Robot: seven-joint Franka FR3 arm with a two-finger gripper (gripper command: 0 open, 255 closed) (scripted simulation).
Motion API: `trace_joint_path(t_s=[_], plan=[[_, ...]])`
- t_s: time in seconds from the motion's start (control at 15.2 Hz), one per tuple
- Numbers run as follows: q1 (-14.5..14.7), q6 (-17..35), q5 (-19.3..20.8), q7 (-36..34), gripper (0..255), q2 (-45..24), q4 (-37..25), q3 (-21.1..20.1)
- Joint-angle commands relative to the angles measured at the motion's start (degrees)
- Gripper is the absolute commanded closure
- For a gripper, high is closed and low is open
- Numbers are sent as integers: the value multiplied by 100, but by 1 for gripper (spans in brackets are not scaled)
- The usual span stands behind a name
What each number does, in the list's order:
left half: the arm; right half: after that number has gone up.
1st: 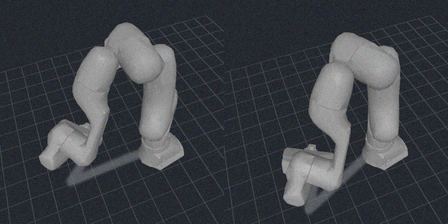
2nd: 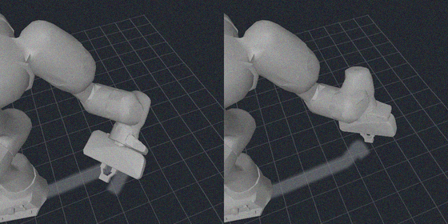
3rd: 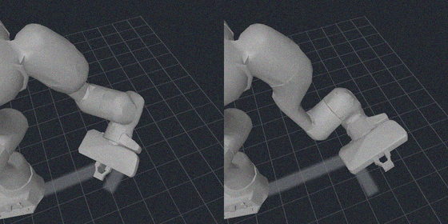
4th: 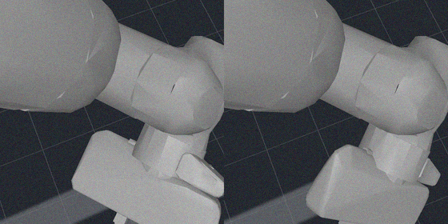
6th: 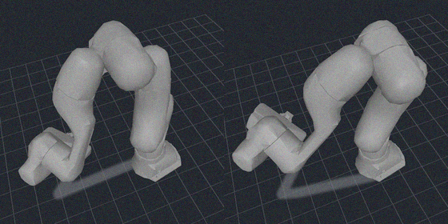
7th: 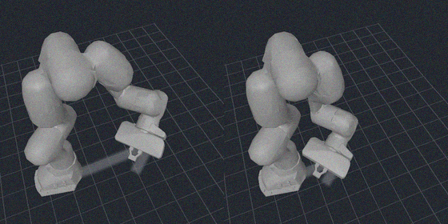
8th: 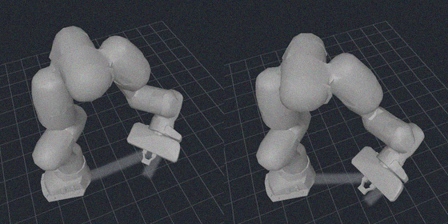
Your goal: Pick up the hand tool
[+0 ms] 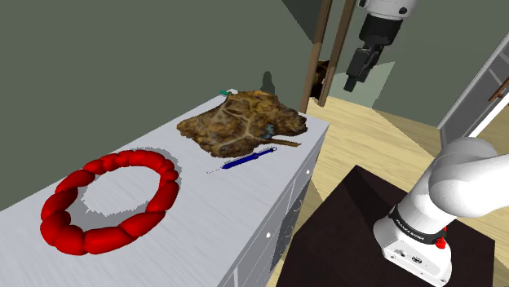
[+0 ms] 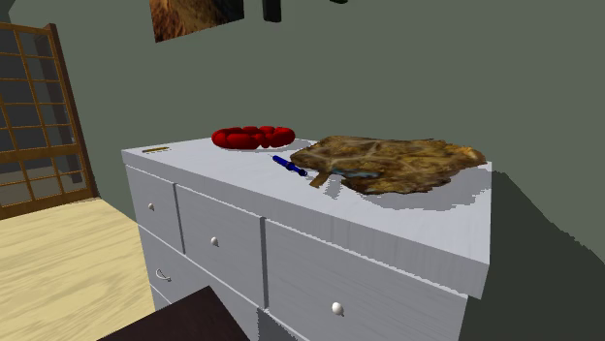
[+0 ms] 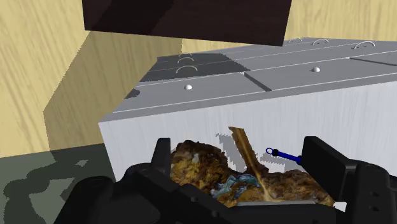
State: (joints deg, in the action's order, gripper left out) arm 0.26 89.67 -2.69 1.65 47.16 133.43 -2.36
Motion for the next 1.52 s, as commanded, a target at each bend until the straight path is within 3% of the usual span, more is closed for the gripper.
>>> trace_joint_path(t_s=[0.0,0.66,1.45], plan=[[0,0,0,0,0,0,0,0],[816,1509,287,1738,0,-1723,-120,-221],[1586,2947,800,3474,0,-3629,-491,-772]])
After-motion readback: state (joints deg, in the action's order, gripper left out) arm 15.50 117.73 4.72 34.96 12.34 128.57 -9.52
